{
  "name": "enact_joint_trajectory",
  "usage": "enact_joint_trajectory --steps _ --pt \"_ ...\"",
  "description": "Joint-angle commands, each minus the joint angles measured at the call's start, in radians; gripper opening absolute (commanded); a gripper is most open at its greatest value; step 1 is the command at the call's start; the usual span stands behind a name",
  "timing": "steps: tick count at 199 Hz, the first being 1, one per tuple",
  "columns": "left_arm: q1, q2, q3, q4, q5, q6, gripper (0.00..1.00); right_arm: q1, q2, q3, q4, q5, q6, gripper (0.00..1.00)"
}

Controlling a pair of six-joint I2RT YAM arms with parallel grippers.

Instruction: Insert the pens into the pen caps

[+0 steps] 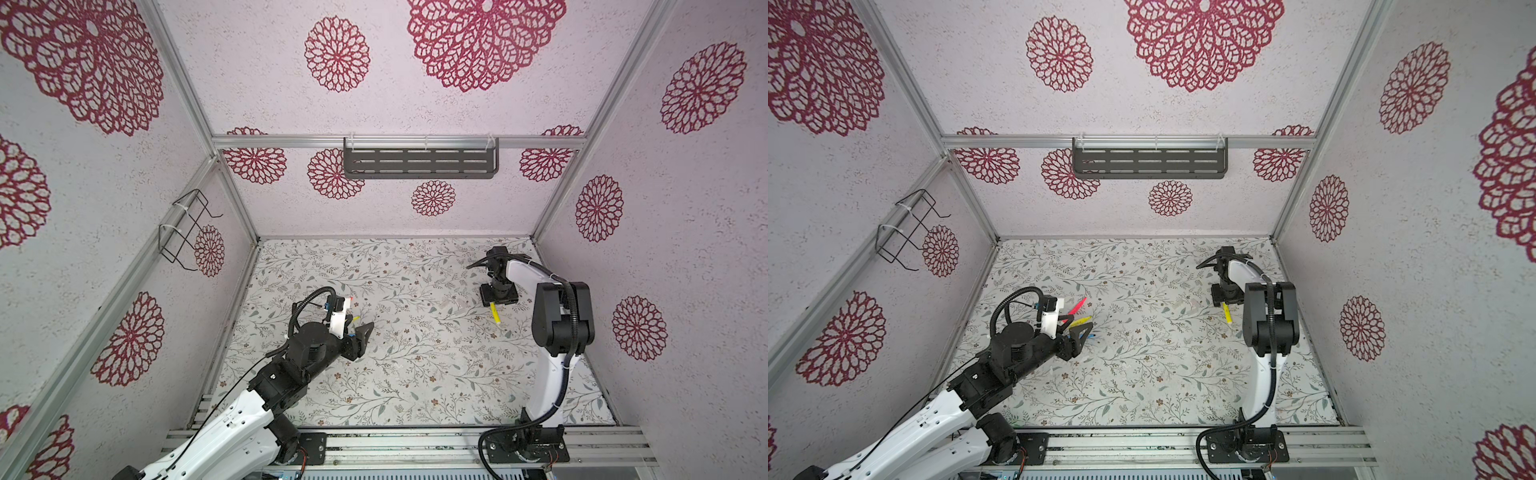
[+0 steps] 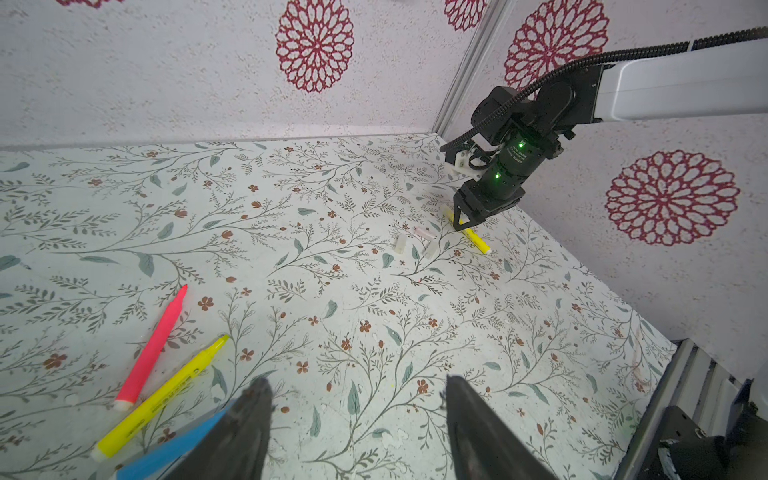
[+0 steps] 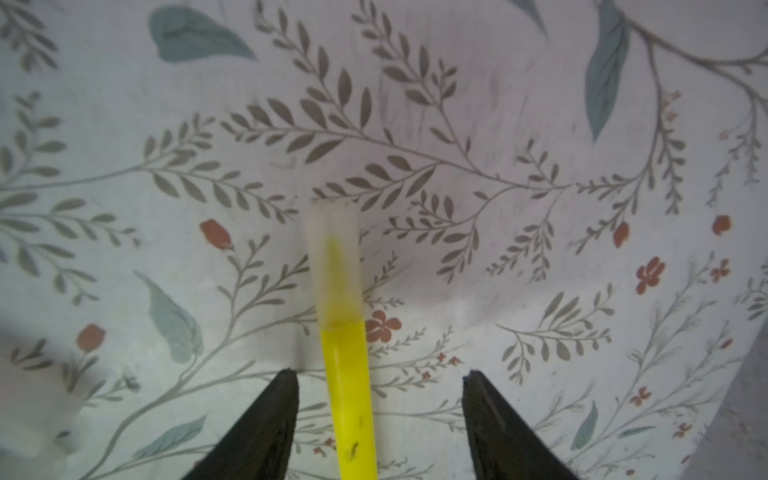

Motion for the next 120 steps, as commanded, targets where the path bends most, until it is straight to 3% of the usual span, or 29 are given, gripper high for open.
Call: enact_joint_trajectory --steps 1,57,120 --pt "0.012 0.018 0.012 -0.067 -0.050 -0.007 0.69 0.013 -0.138 0.041 -0.044 -0.016 0.037 0.67" --pt "0.072 0.111 0.055 -0.130 -0.047 -0.043 0.69 0.039 -0.369 -0.001 -0.002 -0.149 0.083 0.67" --pt "0.215 0.283 0.125 -0.230 0.084 -0.101 0.68 0.058 -0.522 -0.145 0.105 -0.315 0.122 0.67"
